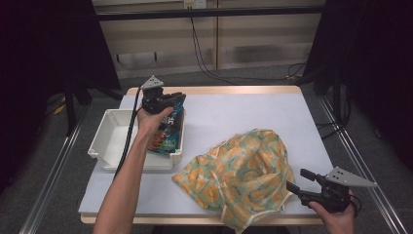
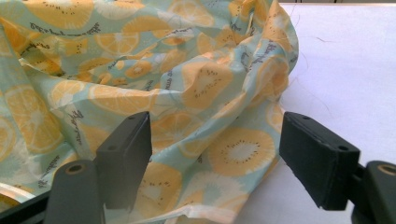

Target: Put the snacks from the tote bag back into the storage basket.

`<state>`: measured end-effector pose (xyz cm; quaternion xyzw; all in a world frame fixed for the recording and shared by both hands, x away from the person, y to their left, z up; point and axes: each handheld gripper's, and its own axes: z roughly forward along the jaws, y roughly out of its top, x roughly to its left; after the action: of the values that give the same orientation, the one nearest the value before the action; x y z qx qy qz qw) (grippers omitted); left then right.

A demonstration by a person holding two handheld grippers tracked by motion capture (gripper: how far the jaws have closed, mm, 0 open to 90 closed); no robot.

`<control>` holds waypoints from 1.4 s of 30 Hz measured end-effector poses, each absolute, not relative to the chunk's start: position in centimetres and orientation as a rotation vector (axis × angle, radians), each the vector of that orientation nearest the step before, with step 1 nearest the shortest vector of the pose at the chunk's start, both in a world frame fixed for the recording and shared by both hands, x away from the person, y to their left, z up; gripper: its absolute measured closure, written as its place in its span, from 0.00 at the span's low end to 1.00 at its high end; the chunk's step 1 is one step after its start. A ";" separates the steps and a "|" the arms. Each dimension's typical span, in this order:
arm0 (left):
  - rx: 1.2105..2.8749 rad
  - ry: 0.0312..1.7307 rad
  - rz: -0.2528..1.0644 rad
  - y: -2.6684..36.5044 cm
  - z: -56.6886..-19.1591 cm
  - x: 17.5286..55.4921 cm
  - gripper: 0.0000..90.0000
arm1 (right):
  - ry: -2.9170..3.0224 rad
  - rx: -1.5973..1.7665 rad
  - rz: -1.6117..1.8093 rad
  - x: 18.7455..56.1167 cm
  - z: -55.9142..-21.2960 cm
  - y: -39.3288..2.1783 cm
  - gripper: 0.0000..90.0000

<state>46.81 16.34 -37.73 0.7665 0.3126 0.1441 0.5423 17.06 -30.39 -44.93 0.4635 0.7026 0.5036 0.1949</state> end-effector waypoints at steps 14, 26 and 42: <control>1.737 0.720 0.271 21.5 -37.6 41.9 1.00 | 1.961 1.292 1.415 16.9 -44.7 -30.2 0.28; 1.946 0.689 0.222 23.9 -40.6 37.8 1.00 | 1.957 1.303 1.412 17.0 -44.8 -30.1 0.28; 2.145 0.761 0.172 24.6 -45.0 36.7 1.00 | 1.962 1.302 1.405 17.2 -45.0 -30.2 0.28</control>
<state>36.66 24.56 -44.95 0.8545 0.3030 0.0685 0.4163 17.15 -30.16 -44.96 0.4654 0.7013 0.5022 0.1985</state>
